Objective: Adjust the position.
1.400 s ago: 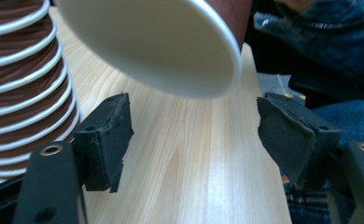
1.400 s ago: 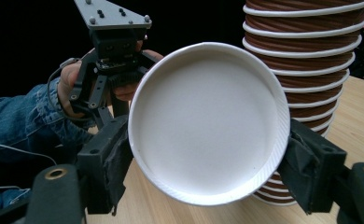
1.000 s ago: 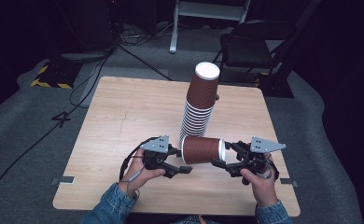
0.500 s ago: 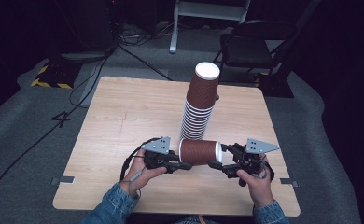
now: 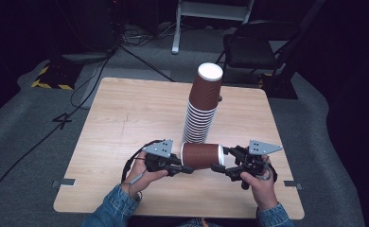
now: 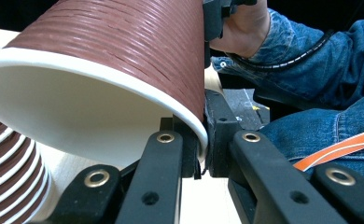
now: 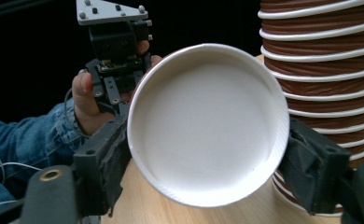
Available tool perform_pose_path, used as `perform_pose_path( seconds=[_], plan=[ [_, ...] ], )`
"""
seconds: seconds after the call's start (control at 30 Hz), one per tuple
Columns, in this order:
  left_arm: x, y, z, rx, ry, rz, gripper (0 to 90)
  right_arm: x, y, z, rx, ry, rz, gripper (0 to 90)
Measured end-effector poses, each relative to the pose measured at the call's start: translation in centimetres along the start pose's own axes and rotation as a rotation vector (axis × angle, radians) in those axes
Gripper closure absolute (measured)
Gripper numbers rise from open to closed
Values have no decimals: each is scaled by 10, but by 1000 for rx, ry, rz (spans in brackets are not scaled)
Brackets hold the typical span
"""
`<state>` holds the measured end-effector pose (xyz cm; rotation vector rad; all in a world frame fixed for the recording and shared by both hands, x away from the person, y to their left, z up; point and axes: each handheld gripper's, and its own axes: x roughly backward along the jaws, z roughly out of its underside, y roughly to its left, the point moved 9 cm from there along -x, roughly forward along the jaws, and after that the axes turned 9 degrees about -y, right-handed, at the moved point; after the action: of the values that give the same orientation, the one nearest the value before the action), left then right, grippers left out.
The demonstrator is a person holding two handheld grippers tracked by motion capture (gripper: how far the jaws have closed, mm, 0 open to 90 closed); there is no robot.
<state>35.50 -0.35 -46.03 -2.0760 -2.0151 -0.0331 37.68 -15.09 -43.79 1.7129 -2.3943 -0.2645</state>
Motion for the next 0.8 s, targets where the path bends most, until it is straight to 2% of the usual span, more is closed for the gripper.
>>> perform_pose_path(
  seconds=[0.1,0.2,0.23,0.4,0.67,0.8],
  plan=[
    [4,0,1,-5,10,-11,848,2,-1,-6,9,-15,20,170],
    [8,0,0,-11,23,-25,848,6,-1,-10,14,-26,27,169],
    [12,1,0,-24,47,-48,848,8,-1,-13,16,-32,29,169],
    [31,2,-7,-47,95,-105,847,20,-4,-20,25,-45,48,183],
    [61,9,-8,-49,171,-190,847,31,-17,-14,3,-37,88,201],
    [81,17,-10,-45,228,-259,847,36,-26,-9,-9,-21,122,208]
  ],
)
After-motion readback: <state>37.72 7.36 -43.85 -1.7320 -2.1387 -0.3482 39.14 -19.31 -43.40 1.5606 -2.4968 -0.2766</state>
